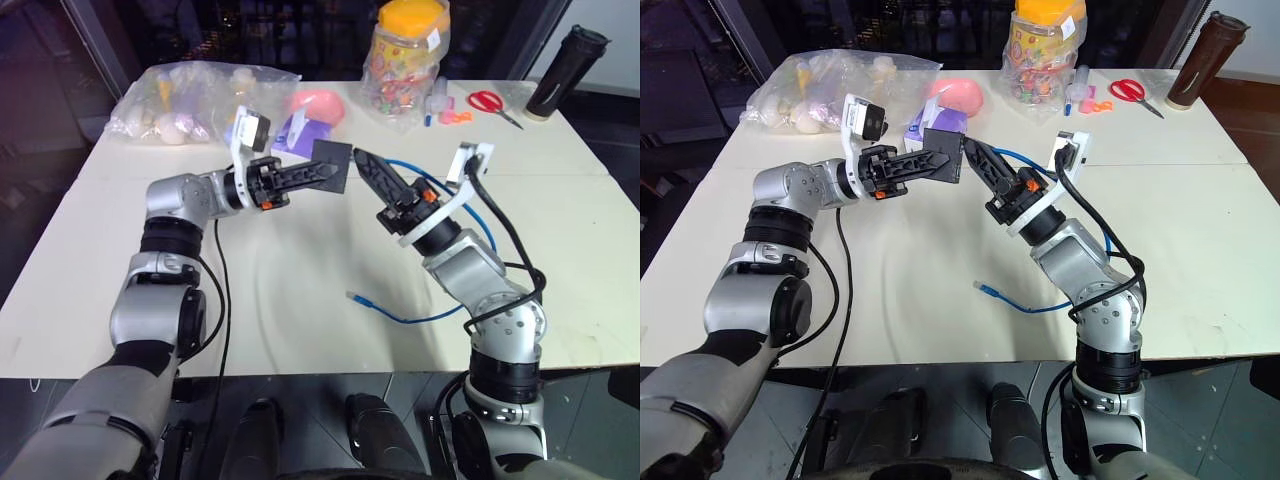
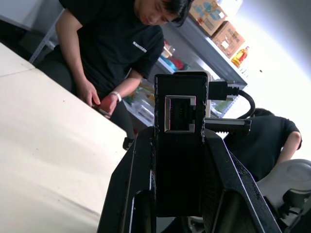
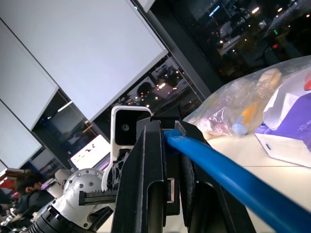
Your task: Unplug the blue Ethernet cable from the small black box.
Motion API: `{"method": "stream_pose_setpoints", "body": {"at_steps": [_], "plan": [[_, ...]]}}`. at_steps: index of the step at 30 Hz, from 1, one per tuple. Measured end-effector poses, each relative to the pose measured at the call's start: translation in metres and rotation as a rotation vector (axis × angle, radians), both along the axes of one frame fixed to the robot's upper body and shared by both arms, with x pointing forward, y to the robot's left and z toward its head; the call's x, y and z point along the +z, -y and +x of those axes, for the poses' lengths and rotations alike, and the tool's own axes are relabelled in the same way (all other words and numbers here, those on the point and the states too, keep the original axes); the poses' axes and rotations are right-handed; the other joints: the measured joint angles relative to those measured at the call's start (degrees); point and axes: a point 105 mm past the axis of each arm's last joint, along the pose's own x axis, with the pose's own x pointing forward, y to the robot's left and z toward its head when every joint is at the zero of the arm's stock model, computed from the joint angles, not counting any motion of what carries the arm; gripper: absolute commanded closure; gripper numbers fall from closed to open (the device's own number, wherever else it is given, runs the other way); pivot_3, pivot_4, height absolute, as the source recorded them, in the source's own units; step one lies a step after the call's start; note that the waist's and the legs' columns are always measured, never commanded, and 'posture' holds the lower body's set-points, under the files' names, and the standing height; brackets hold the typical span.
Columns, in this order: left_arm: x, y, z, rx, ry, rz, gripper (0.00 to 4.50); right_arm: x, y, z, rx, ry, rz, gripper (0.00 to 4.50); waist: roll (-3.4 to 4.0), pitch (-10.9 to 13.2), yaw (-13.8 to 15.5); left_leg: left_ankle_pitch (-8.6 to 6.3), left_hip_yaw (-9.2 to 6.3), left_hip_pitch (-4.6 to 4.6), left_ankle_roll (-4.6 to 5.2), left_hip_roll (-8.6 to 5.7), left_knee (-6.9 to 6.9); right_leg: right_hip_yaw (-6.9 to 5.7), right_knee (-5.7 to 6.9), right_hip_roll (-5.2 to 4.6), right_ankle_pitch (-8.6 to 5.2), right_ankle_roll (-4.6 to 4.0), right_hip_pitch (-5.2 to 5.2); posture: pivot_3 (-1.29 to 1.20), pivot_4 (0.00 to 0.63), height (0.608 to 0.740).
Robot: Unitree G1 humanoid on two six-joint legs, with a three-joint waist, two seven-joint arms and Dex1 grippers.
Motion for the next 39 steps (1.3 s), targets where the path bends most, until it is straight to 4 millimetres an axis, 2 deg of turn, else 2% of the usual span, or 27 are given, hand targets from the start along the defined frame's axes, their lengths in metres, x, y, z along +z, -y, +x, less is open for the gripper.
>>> {"method": "stream_pose_setpoints", "body": {"at_steps": [2, 6, 9, 13, 16, 19, 20, 22, 23, 27, 28, 33, 37, 39], "plan": [[-0.002, -0.001, 0.003, 0.021, -0.007, 0.003, 3.98, -0.001, 0.007, 0.002, -0.020, -0.006, -0.006, 4.47, 0.00, 0.00, 0.01, 0.00, 0.00, 0.00, 0.00, 0.00, 0.00, 0.00, 0.00, 0.00, 0.00, 0.00, 0.00, 0.00, 0.150, 0.739], [0.009, -0.030, 0.016, 0.149, 0.028, 0.005, 3.98, -0.009, 0.067, 0.013, -0.204, -0.049, -0.024, 4.47, 0.00, 0.00, 0.07, 0.00, 0.01, -0.02, 0.00, -0.01, -0.02, 0.00, -0.06, -0.02, 0.00, 0.00, 0.00, 0.00, 0.150, 0.739], [0.011, -0.032, 0.019, 0.179, 0.065, 0.009, 3.98, -0.008, 0.085, 0.016, -0.253, -0.053, -0.034, 4.47, 0.00, 0.00, 0.10, 0.00, 0.01, -0.02, 0.01, -0.01, -0.04, 0.00, -0.06, -0.01, 0.00, 0.00, 0.00, 0.00, 0.150, 0.739], [-0.013, -0.002, 0.032, 0.295, 0.226, 0.133, 3.98, -0.022, 0.102, 0.033, -0.351, -0.123, -0.082, 4.47, -0.01, 0.00, 0.34, 0.00, 0.09, 0.00, 0.00, -0.02, 0.03, 0.04, -0.09, -0.06, 0.00, 0.01, 0.06, 0.00, 0.150, 0.739], [-0.039, 0.029, 0.039, 0.415, 0.324, 0.199, 3.98, -0.056, 0.126, 0.058, -0.518, -0.273, -0.230, 4.47, -0.01, 0.00, 0.52, 0.00, 0.16, -0.02, 0.00, -0.03, 0.04, 0.10, -0.12, -0.08, 0.01, 0.01, 0.03, 0.00, 0.150, 0.739], [-0.054, 0.045, 0.047, 0.554, 0.424, 0.262, 3.98, -0.090, 0.142, 0.071, -0.636, -0.358, -0.435, 4.47, 0.00, 0.00, 0.33, 0.00, 0.21, -0.08, 0.01, -0.04, -0.01, 0.15, -0.11, -0.05, 0.01, 0.02, -0.10, 0.00, 0.150, 0.739], [-0.056, 0.049, 0.048, 0.577, 0.460, 0.282, 3.98, -0.097, 0.147, 0.073, -0.663, -0.370, -0.481, 3.64, 0.00, 0.00, 0.21, 0.00, 0.23, -0.08, 0.01, -0.04, -0.03, 0.17, -0.10, -0.05, 0.01, 0.02, -0.12, 0.00, 0.150, 0.739], [-0.061, 0.059, 0.046, 0.601, 0.533, 0.306, 3.98, -0.105, 0.153, 0.076, -0.709, -0.365, -0.548, 2.85, 0.00, 0.00, 0.08, -0.01, 0.25, -0.06, 0.01, -0.04, -0.04, 0.19, -0.11, -0.04, 0.01, 0.02, -0.12, 0.00, 0.150, 0.739], [-0.065, 0.064, 0.045, 0.610, 0.550, 0.308, 3.98, -0.104, 0.153, 0.077, -0.729, -0.327, -0.605, 2.19, 0.01, -0.01, 0.06, -0.01, 0.27, -0.06, 0.01, -0.04, -0.04, 0.19, -0.11, -0.04, 0.01, 0.03, -0.12, 0.00, 0.150, 0.739], [-0.079, 0.070, 0.047, 0.664, 0.557, 0.337, 3.98, -0.097, 0.149, 0.076, -0.755, -0.190, -0.768, 0.27, 0.01, -0.01, 0.14, -0.01, 0.27, -0.05, 0.01, -0.04, 0.02, 0.20, -0.11, -0.04, 0.01, 0.05, -0.08, 0.00, 0.150, 0.739], [-0.083, 0.071, 0.048, 0.692, 0.556, 0.344, 3.98, -0.101, 0.147, 0.071, -0.739, -0.179, -0.800, 0.05, -0.01, -0.03, 0.25, -0.01, 0.24, -0.03, 0.01, -0.04, 0.02, 0.19, -0.12, -0.03, 0.00, 0.06, -0.04, 0.00, 0.150, 0.739], [-0.107, 0.066, 0.055, 0.792, 0.545, 0.422, 3.98, -0.134, 0.116, 0.039, -0.524, -0.217, -0.874, 0.05, -0.01, -0.02, 0.42, -0.01, 0.24, -0.07, 0.02, -0.08, 0.06, 0.19, -0.13, -0.05, -0.02, 0.09, -0.03, 0.00, 0.150, 0.739], [-0.120, 0.067, 0.055, 0.807, 0.554, 0.474, 3.98, -0.126, 0.089, 0.016, -0.396, -0.173, -0.842, 0.05, -0.02, -0.03, 0.23, -0.01, 0.22, -0.02, 0.02, -0.08, 0.07, 0.18, -0.13, -0.03, -0.02, 0.09, 0.01, 0.00, 0.150, 0.739], [-0.126, 0.068, 0.055, 0.804, 0.549, 0.492, 3.98, -0.120, 0.082, 0.012, -0.382, -0.160, -0.807, 0.05, -0.02, -0.03, 0.14, -0.01, 0.22, -0.01, 0.02, -0.08, 0.07, 0.19, -0.13, -0.03, -0.03, 0.09, 0.01, 0.00, 0.150, 0.739]]}}
